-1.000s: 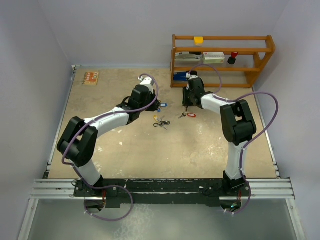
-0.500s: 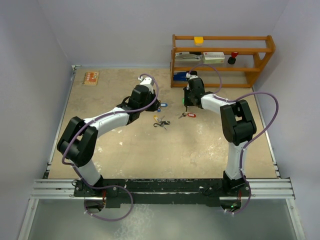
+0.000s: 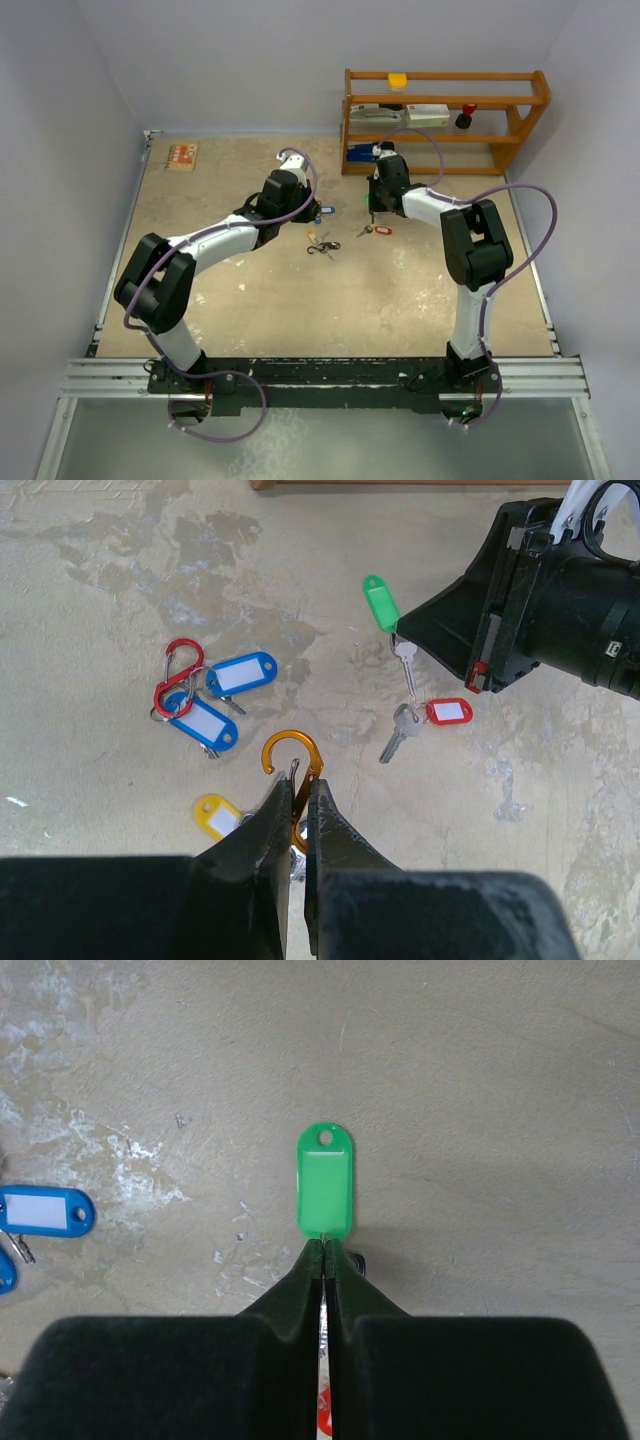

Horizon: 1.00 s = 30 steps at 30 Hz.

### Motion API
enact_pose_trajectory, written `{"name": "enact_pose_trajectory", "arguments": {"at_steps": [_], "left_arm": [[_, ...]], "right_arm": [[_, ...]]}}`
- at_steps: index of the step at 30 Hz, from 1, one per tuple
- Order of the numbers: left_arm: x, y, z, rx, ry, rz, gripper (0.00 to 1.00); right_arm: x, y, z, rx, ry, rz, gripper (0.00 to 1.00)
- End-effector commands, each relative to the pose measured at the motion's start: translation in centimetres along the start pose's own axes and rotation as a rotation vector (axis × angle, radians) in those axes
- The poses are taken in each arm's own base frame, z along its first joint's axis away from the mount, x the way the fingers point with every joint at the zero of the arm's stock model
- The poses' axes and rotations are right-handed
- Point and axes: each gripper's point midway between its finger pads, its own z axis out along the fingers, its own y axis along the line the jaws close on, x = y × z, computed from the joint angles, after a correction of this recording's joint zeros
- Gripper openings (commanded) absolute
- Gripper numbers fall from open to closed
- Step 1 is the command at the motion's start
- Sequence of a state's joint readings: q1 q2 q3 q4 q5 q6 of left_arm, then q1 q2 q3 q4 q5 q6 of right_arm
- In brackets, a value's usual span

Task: Put the keys on the keyring

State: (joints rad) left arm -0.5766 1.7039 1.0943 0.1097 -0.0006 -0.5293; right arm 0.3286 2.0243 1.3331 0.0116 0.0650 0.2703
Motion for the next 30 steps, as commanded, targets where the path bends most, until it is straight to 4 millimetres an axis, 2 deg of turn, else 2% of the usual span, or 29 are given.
{"name": "enact_pose_trajectory", "arguments": {"at_steps": [1,14,17,22,30], "left_arm": [[-2.5,-1.4,0.2,0.038,-0.063,0.021,0.00],[-2.2,-3.0,0.4,0.087,-0.061,0.029,0.00],[-2.2,-3.3,0.4,0.096,-0.062,0.029,0.00],[-2.1,-4.1,0.2,0.115,-0.061,0.037,0.00],[-2.2,-5.5,-0.2,0.150,-0.066,0.062,0.00]], "right_arm": [[-2.3,-0.4,-1.4,0.015,-0.068,-0.033,0.00],[-6.0,0.9,-7.6,-0.073,-0.230,-0.057,0.00],[-6.5,1.9,-9.4,-0.136,-0.259,-0.090,0.00],[-6.7,3.7,-11.9,-0.245,-0.303,-0.132,0.00],[-6.1,6.1,-14.8,-0.402,-0.332,-0.213,0.00]]}}
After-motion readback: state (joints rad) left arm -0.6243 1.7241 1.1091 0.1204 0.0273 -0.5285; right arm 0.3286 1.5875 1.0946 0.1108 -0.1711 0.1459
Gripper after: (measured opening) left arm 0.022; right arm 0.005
